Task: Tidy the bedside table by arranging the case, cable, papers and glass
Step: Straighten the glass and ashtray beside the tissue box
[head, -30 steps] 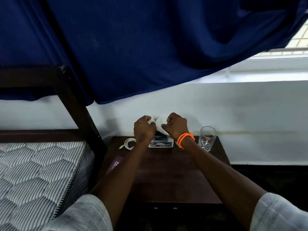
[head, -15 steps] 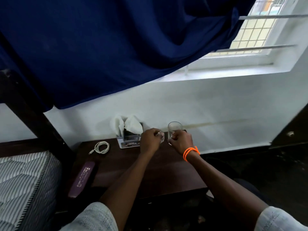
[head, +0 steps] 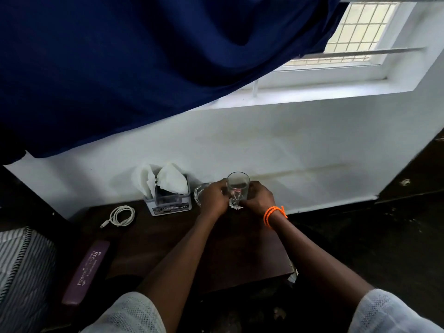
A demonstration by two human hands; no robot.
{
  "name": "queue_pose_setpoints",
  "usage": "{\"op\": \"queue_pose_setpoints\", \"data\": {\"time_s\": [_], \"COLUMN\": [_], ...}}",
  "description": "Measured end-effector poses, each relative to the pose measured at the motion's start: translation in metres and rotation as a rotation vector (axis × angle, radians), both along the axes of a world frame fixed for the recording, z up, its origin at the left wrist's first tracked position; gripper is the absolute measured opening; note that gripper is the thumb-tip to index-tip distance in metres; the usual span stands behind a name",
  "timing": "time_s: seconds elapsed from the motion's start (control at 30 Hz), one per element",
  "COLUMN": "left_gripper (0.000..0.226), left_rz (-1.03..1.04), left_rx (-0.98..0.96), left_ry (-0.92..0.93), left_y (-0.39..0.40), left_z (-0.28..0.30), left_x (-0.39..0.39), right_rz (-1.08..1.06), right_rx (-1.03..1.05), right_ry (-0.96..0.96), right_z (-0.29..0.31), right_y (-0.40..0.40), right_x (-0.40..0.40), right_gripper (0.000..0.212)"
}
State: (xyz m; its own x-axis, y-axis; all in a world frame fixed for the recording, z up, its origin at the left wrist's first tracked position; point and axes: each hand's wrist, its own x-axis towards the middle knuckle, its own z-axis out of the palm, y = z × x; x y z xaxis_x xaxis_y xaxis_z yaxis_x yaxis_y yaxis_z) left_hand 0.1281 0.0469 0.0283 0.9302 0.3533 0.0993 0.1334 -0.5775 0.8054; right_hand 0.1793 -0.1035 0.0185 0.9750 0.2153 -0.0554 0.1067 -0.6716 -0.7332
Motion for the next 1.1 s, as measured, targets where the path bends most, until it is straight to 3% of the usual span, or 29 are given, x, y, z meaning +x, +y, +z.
{"op": "queue_pose_setpoints", "data": {"time_s": [0.33,0.73,1.1], "left_gripper": [0.032,0.032,0.021], "left_rz": [-0.116,-0.09,-0.066], "left_rx": [0.088,0.036,0.203], "left_ry": [0.161,-0.063,-0.02], "left_y": [0.004,0.034,0.091], "left_z": [-0.007,0.033,0.034], "left_x": [0.012,0.012,-0.002], "right_rz": [0.001,0.021,0.143], "right_rx": [0.119,0.35,0.354], "right_ry": [-0.02,-0.125,-0.125], "right_z": [-0.011,0.019,0.009], "right_y": [0.0,0.024,0.079], "right_x": [0.007,0.011,0.014], "right_gripper": [0.065,0.065,0.064]}}
